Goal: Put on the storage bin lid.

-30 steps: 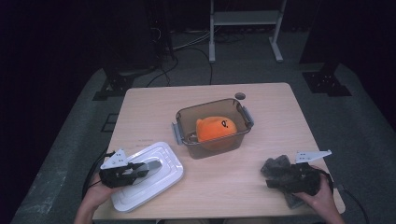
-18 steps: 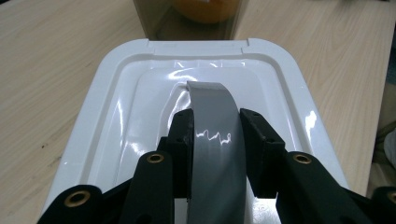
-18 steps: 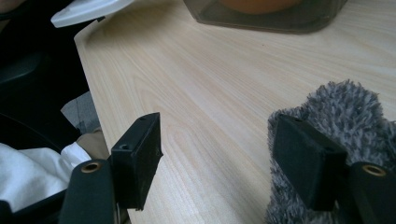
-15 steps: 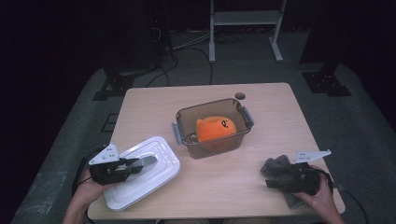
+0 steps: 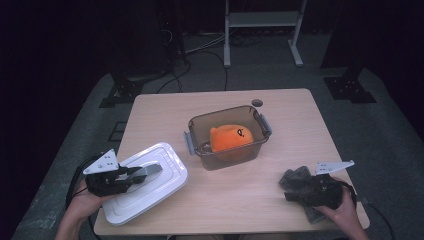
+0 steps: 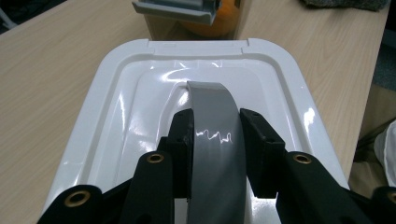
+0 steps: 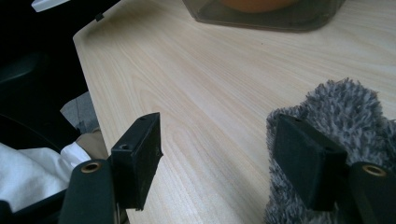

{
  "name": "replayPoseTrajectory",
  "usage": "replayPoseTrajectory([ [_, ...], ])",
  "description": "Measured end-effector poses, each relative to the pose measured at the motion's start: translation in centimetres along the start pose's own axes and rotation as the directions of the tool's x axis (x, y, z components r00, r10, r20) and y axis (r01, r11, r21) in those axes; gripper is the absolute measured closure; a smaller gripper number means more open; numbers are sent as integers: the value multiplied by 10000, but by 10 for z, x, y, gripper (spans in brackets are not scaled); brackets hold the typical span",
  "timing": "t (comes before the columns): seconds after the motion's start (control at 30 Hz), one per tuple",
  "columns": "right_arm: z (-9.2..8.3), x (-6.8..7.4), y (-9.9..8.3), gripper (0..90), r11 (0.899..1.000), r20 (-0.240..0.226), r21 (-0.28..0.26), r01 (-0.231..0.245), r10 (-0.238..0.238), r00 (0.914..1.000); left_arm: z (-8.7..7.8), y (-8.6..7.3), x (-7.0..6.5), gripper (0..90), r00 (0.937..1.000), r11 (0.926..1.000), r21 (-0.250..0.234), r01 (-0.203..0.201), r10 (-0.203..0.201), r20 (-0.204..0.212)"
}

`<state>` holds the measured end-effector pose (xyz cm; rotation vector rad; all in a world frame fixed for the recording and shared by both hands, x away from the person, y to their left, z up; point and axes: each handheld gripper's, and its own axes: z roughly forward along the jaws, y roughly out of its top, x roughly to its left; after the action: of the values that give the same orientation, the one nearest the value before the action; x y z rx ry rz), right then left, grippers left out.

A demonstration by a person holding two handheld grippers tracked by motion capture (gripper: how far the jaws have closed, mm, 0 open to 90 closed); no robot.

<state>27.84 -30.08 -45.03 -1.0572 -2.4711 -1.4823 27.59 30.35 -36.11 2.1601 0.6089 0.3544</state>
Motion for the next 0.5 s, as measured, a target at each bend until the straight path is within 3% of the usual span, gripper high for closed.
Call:
replayPoseTrajectory([
  [0.5, -1, 0, 0, 315, 10000, 33, 7, 4, -4, 10000, -16, 21, 0, 666, 9997, 9989, -393, -249, 252, 66],
])
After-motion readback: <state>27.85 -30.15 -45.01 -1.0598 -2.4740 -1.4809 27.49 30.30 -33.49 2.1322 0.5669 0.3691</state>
